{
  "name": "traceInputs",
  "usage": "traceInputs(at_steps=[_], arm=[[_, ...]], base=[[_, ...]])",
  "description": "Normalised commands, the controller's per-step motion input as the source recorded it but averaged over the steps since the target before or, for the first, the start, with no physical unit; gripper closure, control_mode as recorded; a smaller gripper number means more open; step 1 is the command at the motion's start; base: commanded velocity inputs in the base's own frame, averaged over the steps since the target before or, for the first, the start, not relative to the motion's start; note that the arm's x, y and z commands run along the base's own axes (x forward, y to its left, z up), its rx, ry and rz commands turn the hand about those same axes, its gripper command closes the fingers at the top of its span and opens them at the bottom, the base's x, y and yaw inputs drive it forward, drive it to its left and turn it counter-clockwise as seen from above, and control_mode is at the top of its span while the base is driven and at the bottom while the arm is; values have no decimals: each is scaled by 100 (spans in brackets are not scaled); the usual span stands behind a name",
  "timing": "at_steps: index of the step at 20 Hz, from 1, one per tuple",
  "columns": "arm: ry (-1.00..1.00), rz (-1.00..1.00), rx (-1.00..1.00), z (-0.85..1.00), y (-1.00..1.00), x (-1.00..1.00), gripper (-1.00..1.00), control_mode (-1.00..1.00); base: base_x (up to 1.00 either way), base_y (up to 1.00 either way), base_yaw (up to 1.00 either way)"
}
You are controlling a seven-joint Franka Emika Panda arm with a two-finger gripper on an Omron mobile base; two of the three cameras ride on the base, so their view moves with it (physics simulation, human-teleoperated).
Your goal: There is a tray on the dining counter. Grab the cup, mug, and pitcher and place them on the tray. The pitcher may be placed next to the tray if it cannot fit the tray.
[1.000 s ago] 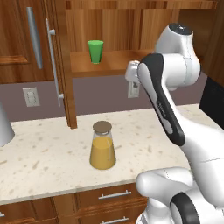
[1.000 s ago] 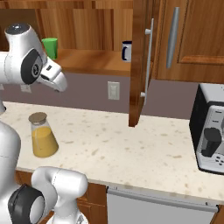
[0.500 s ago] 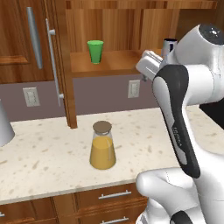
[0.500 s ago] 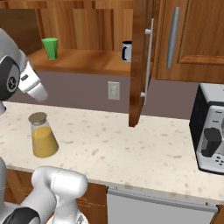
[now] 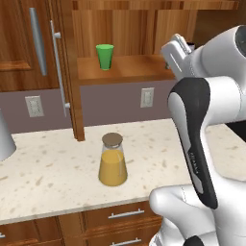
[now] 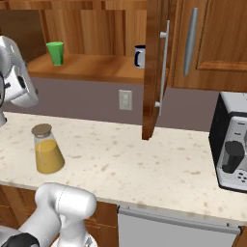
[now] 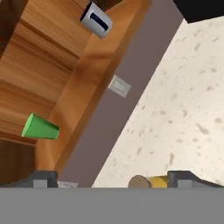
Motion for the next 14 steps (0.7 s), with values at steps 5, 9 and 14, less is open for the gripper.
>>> traceInputs(at_steps=[5, 9, 14], arm=[[-7, -4, 21, 53, 0, 0, -100, -100], [-12, 4, 19, 14, -2, 0, -100, -100], [-18, 11, 18, 0, -1, 0, -100, -100]], base=[[0, 0, 0], [0, 0, 0], [0, 0, 0]])
